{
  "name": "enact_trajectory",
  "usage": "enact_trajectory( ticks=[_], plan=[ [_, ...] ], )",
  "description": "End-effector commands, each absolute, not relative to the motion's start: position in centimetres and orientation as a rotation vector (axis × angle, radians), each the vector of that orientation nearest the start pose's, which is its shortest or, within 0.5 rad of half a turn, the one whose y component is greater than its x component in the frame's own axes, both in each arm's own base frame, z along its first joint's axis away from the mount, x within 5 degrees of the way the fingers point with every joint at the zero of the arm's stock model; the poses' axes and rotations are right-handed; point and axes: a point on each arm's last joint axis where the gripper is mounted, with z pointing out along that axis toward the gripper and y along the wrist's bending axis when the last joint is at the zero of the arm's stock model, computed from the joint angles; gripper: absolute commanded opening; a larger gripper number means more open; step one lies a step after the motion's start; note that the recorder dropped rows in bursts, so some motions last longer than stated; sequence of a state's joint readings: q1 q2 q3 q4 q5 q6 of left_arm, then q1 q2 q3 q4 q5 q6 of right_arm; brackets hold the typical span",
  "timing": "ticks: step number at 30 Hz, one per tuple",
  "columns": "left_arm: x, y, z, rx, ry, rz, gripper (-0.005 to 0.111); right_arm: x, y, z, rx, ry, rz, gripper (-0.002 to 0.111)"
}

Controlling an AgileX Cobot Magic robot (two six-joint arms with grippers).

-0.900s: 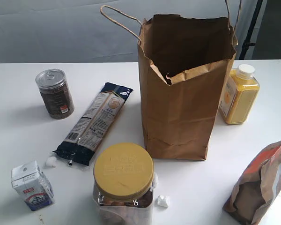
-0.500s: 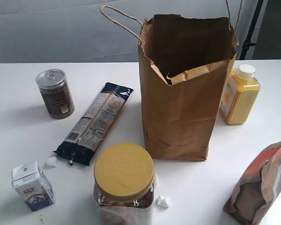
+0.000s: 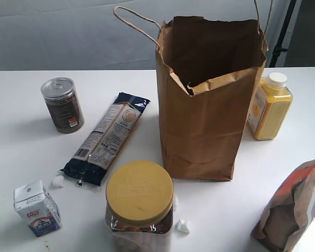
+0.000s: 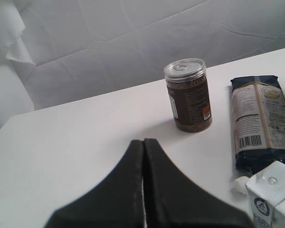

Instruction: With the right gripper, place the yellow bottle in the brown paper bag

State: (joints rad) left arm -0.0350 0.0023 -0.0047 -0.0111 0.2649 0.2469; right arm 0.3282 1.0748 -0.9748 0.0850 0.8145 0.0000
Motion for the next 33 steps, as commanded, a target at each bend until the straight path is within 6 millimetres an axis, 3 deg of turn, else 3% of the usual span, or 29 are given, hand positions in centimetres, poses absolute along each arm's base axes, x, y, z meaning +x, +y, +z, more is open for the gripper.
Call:
enact_trajectory(
  ticks=[1,3,6,11,17,33],
  plan=[
    [5.5,-0.2,18.9,0.235,1.732,0.136,0.0,23.9,9.5,33.3,-0.477,2.461,0.296,0.029],
    [5.5,-0.2,18.9,0.235,1.732,0.136,0.0,26.0,10.2,32.0,-0.486,2.514,0.287,0.052],
    [5.5,-0.2,18.9,0.235,1.732,0.136,0.0,27.8,10.7,30.0,-0.488,2.562,0.277,0.066],
    [5.5,-0.2,18.9,0.235,1.732,0.136,0.0,30.2,11.4,27.3,-0.472,2.57,0.259,0.066],
    [5.5,-0.2,18.9,0.235,1.732,0.136,0.0,32.6,11.9,25.3,-0.442,2.491,0.244,0.066],
    [5.5,-0.2,18.9,0.235,1.732,0.136,0.0,36.5,12.7,18.5,-0.481,2.449,0.152,0.066]
  ],
)
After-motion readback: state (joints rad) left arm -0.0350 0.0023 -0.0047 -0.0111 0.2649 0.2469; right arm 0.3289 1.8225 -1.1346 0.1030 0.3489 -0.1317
